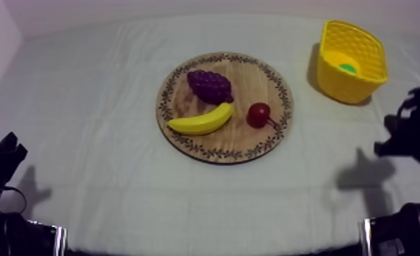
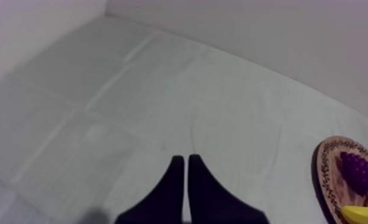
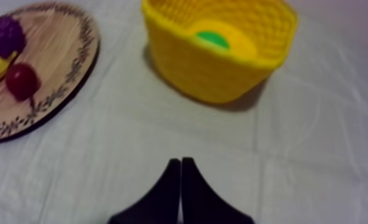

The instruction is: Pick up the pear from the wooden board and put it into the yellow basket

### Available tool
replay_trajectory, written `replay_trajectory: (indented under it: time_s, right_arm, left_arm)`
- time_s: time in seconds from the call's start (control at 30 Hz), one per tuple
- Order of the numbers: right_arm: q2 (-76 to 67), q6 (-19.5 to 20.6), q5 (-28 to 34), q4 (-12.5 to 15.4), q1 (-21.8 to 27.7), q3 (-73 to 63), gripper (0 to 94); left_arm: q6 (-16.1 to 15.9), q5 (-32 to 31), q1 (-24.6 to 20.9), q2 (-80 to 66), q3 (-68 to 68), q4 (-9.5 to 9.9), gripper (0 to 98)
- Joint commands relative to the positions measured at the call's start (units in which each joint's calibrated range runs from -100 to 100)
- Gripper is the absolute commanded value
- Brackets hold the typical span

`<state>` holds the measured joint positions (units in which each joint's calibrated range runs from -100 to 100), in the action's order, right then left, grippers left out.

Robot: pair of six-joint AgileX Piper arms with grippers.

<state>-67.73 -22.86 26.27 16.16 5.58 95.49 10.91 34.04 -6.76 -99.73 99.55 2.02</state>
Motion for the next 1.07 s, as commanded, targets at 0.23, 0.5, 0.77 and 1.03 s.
replay_trajectory:
  time_s: [0.23,0.5,0.77,1.03]
  right_arm:
    - [-22.5,22.9,15.3,-14.1,-3.1,2.8,0.5]
    - [-27.6,23.2,15.5,-14.6,-3.6,3.1,0.5]
    - [-27.9,11.4,10.3,-14.8,-3.6,4.2,0.5]
    - [-27.9,9.7,10.0,-14.8,-3.6,4.3,0.5]
  left_arm:
    - [0.0,0.0,0.0,0.0,0.0,0.01,0.1]
    - [0.0,0.0,0.0,0.0,0.0,0.01,0.1]
    - [0.0,0.0,0.0,0.0,0.0,0.01,0.1]
    - [0.0,0.0,0.0,0.0,0.0,0.01,0.1]
